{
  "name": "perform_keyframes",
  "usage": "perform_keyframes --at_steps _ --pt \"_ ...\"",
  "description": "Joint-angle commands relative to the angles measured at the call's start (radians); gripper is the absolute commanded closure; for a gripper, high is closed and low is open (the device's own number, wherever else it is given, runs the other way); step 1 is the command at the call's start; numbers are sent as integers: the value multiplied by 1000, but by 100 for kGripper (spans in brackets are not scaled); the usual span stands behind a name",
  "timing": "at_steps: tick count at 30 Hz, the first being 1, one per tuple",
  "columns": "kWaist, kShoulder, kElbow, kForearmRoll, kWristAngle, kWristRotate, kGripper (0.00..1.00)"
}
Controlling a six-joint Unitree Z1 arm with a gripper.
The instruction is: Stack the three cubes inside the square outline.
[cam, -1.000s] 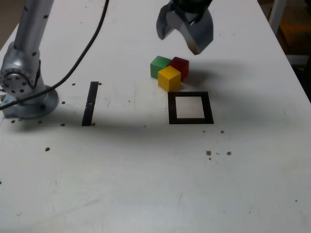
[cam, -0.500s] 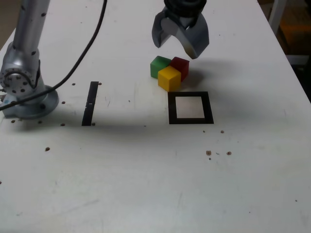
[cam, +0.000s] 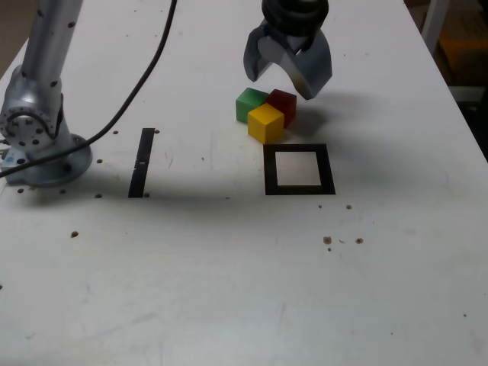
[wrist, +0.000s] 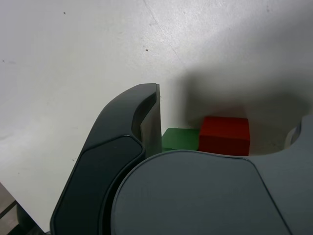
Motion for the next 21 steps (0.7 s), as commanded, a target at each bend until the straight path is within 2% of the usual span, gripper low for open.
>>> perform_keyframes --at_steps 1,6,21 --pt "1 2 6 -5 -15 -1 0" --pt "1 1 18 -17 -43 -6 0" --pt "1 -6 56 -63 -56 -7 0"
